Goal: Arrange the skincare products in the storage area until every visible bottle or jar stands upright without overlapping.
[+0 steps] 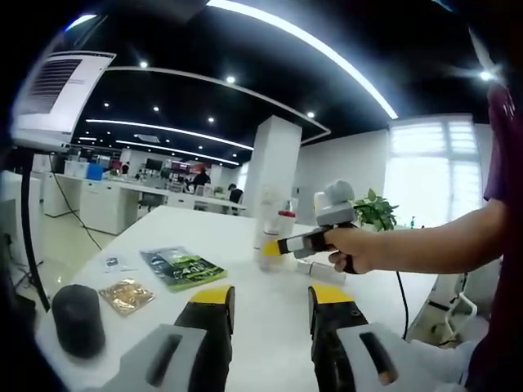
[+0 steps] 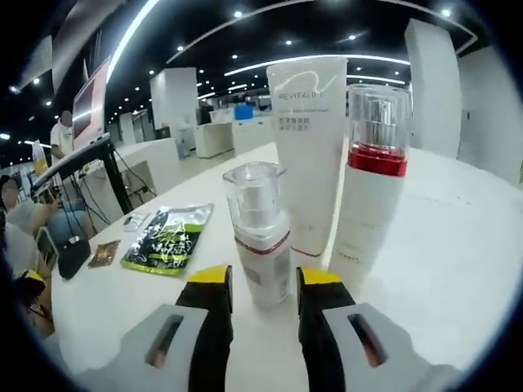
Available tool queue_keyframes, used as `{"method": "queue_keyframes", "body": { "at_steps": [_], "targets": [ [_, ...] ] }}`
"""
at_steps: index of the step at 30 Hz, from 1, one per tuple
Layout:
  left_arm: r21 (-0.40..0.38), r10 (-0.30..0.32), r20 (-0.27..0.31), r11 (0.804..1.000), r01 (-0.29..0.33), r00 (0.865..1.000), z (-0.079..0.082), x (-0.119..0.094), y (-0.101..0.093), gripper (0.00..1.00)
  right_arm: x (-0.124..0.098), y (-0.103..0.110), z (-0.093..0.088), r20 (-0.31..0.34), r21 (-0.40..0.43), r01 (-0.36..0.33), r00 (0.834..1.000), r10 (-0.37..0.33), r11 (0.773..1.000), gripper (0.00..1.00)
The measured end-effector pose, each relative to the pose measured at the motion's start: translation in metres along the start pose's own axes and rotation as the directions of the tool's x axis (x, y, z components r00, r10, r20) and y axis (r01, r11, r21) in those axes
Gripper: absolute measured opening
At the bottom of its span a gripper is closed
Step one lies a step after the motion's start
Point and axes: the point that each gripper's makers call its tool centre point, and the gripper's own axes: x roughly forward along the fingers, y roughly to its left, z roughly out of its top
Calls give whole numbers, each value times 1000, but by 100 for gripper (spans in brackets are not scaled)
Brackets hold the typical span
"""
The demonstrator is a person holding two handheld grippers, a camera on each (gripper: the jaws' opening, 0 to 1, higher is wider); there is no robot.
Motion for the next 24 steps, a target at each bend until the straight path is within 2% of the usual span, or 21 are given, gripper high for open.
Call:
{"method": "queue_keyframes", "body": {
  "at_steps": [3, 5, 8, 16, 24],
  "targets": [
    [-1, 5, 3, 1000, -5, 1000, 1, -2, 1, 37, 1, -2, 0, 7, -3, 33, 999, -33, 999, 23],
    [-1, 7, 2, 1000, -7, 1000, 1, -2, 2, 37, 1, -8, 3, 24, -62, 78, 997, -76, 995, 21],
    [-2, 9, 5, 1000, -9, 1000, 2, -3, 4, 37, 0, -5, 2, 28, -27, 74, 997, -73, 997, 21],
    [-3, 8, 3, 1000, -8, 1000, 1, -2, 4, 37, 2, -12, 3, 38, -40, 94, 995, -93, 995, 20],
    [2, 8, -4, 1000, -8, 1000, 0, -1, 4, 36, 5, -19, 2, 37, -1, 116, 993, -116, 993, 20]
  ]
}}
